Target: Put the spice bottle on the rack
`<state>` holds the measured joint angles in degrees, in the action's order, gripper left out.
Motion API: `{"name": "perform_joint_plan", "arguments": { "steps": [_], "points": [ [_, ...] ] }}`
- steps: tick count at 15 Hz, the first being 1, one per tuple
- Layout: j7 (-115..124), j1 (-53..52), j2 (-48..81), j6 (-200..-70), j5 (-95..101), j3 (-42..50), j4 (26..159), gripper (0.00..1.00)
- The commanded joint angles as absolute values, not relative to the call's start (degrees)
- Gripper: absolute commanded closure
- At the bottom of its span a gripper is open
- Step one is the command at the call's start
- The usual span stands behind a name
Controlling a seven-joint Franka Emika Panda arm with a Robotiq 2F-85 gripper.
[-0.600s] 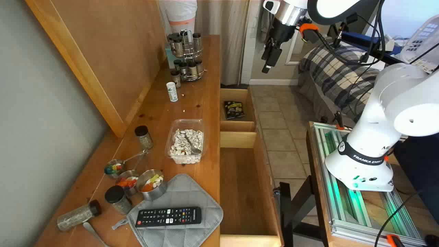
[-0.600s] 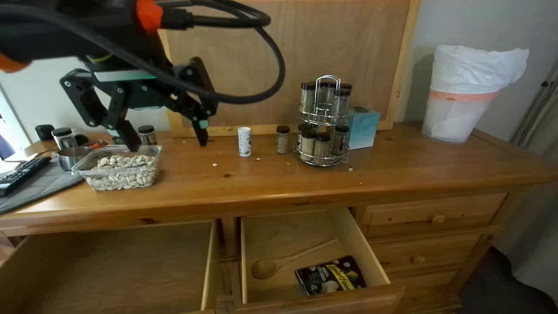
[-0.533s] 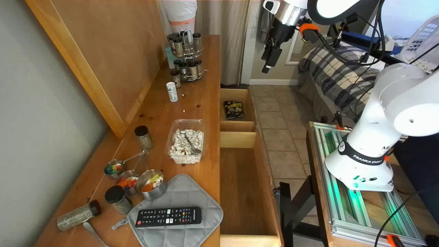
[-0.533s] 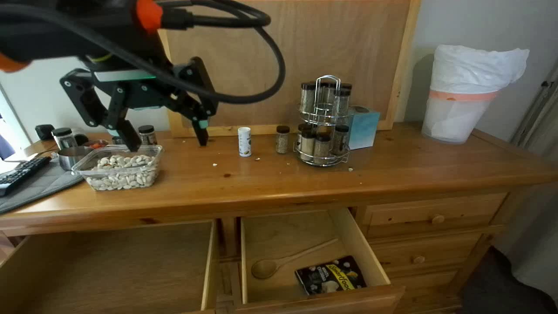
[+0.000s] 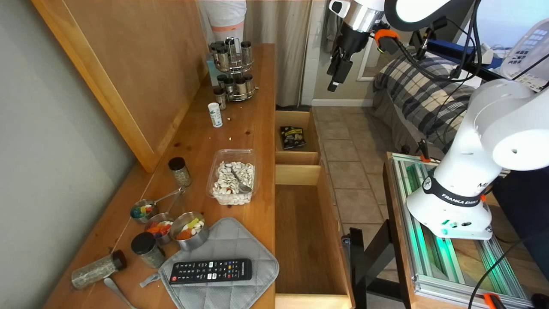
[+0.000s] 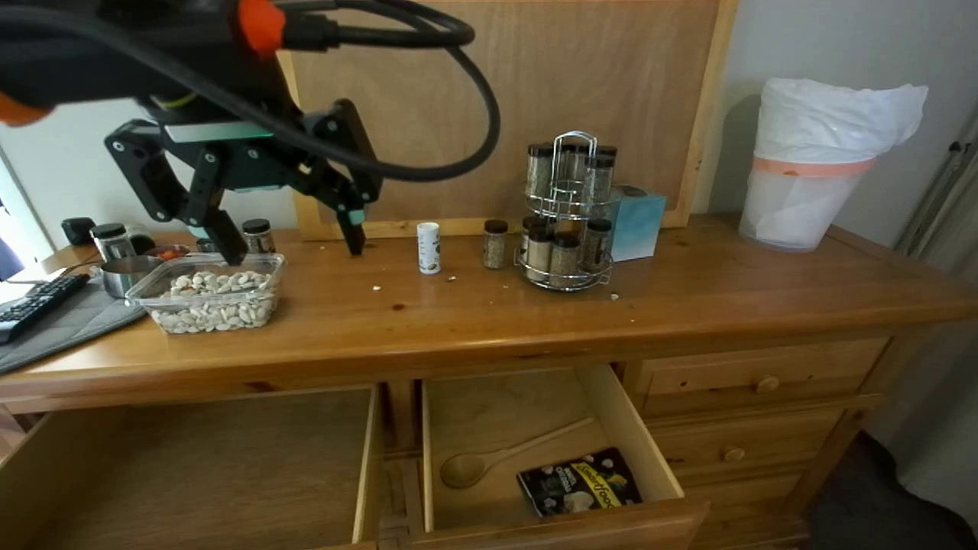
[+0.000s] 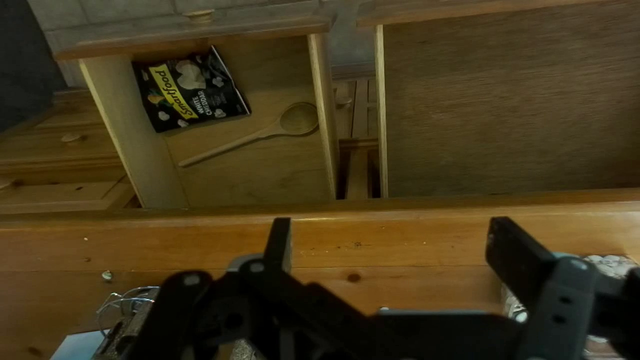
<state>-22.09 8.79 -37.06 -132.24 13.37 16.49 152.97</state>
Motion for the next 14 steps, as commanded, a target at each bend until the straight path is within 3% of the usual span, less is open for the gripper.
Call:
{"name": "perform_joint_plan", "arguments": {
  "steps": [1,14],
  "points": [
    [-22.4,9.2,-37.0,-132.1,13.0,16.0,152.9,0.00],
    [-36.5,-11.4,-19.1,-133.5,0.9,10.8,137.8,0.00]
  ]
}}
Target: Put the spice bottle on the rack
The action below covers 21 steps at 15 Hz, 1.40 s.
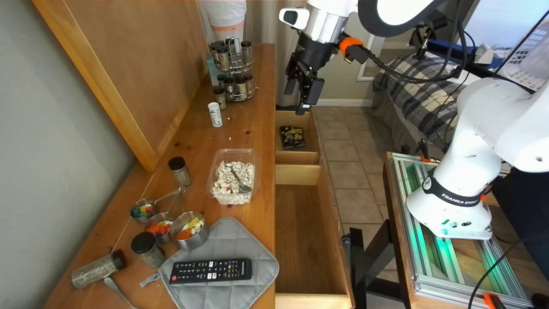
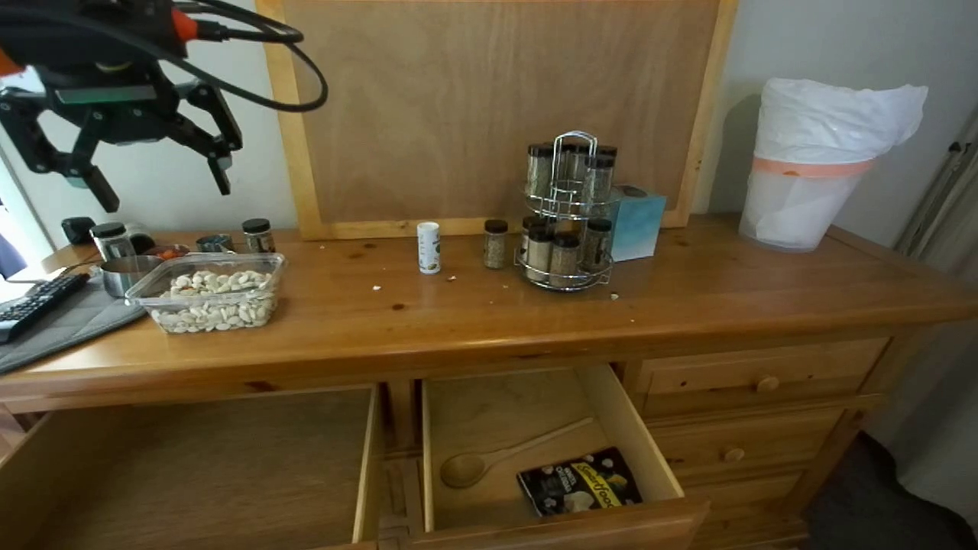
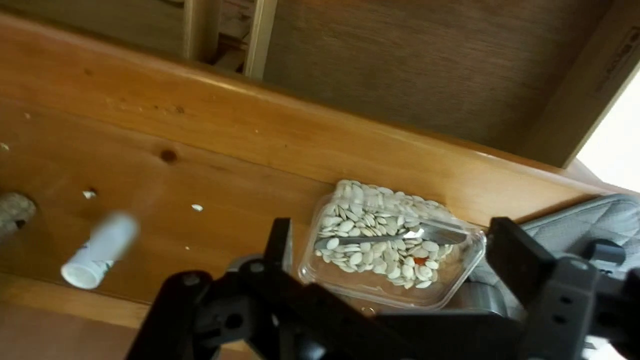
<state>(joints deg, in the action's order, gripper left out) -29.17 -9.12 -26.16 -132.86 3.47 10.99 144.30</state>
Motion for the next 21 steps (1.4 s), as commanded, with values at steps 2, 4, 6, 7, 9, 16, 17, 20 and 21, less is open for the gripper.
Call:
{"name": "perform_joint_plan", "arguments": {
  "steps": [2,4,6,7,9,16,17,20,21],
  "points": [
    [-42.1,-12.7,-14.9,-134.2,-0.1,10.0,133.9,0.00],
    [-48.2,-13.9,-10.2,-134.9,-3.0,9.0,129.9,0.00],
    [-54.0,-13.6,-4.8,-135.9,-4.5,7.0,126.3,0.00],
    [-57.3,-13.3,-2.3,-136.4,-5.9,5.9,124.5,0.00],
    [-60.2,-12.0,3.3,-139.1,-6.5,3.0,121.4,0.00],
    [-61.3,-8.1,11.8,-149.4,-3.0,-4.9,118.7,0.00],
    [-61.6,-8.0,12.7,-149.7,-2.9,-5.1,118.0,0.00],
    [-62.1,-7.7,12.9,-149.7,-2.9,-5.1,117.3,0.00],
    [-62.2,-7.6,12.9,-149.7,-2.9,-5.1,117.3,0.00]
  ]
}}
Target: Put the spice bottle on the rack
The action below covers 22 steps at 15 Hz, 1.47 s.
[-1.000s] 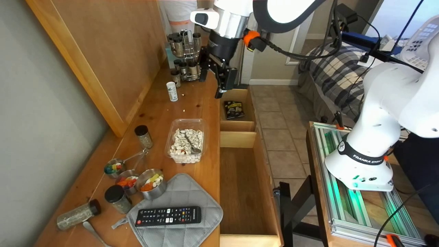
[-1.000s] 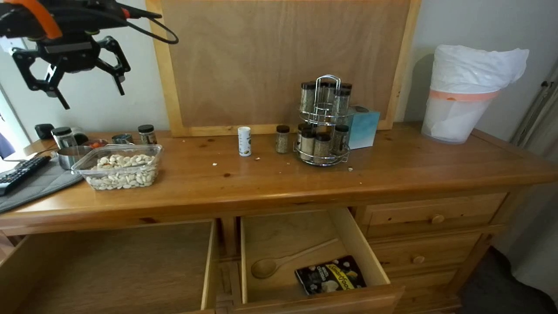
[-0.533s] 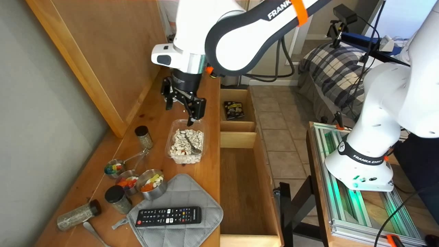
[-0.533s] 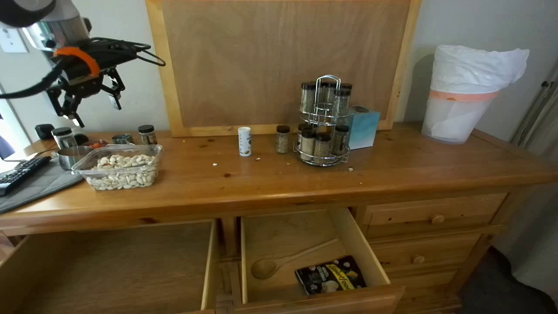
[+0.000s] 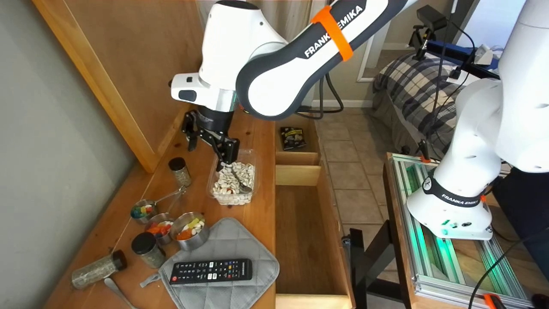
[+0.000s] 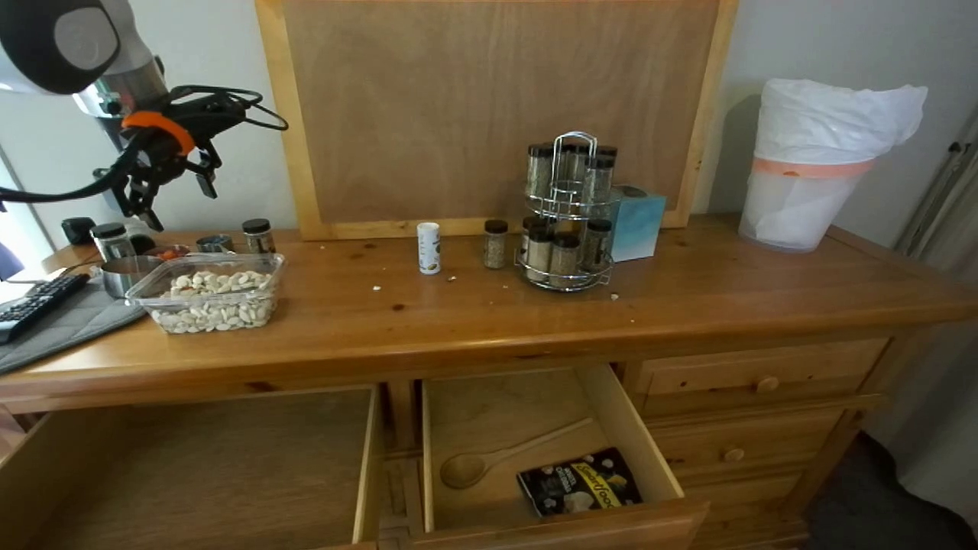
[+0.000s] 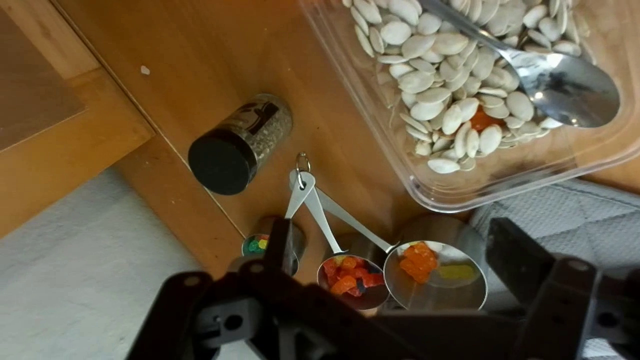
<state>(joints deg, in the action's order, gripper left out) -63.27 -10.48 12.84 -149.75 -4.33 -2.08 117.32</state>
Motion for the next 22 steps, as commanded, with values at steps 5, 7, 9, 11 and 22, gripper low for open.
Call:
{"name": "perform_joint_plan", "arguments": {
  "steps": [5,7,9,11,22],
  "points": [
    [-62.3,-7.6,12.9,-149.7,-2.9,-5.1,117.2,0.00],
    [-62.3,-7.6,12.9,-149.7,-2.9,-5.1,117.2,0.00],
    [-62.3,-7.6,12.9,-149.7,-2.9,-5.1,117.2,0.00],
    [-62.3,-7.6,12.9,-149.7,-2.9,-5.1,117.2,0.00],
    [-68.6,-5.6,19.8,-147.6,-5.1,-13.5,108.9,0.00]
  ]
}}
